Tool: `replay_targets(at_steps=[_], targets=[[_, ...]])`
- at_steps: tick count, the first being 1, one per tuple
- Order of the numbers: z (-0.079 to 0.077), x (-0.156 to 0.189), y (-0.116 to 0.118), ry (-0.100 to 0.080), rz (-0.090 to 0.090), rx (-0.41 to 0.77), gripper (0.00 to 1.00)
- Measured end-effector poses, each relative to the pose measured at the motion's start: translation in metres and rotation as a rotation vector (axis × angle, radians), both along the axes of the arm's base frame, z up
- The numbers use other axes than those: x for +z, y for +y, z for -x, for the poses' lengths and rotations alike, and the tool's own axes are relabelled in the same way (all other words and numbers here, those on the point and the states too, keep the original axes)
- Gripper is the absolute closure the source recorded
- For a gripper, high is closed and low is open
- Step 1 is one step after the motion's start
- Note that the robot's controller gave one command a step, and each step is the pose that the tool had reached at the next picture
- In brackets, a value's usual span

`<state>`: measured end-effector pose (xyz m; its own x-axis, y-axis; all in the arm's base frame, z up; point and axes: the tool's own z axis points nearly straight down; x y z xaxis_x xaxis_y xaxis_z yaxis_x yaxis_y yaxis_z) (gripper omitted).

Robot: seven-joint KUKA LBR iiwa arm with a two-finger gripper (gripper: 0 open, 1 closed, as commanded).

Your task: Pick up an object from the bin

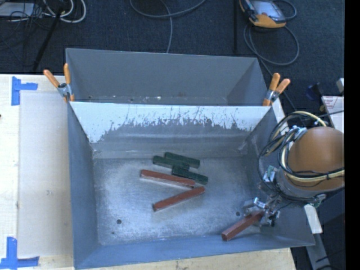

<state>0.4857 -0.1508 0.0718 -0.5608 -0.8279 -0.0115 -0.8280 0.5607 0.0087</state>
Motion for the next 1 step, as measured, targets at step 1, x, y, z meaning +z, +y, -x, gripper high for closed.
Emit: replay_targets(at_steps=[1], targets=[[0.0,0.0,0.0,0.0,0.0,-0.001,1.0]])
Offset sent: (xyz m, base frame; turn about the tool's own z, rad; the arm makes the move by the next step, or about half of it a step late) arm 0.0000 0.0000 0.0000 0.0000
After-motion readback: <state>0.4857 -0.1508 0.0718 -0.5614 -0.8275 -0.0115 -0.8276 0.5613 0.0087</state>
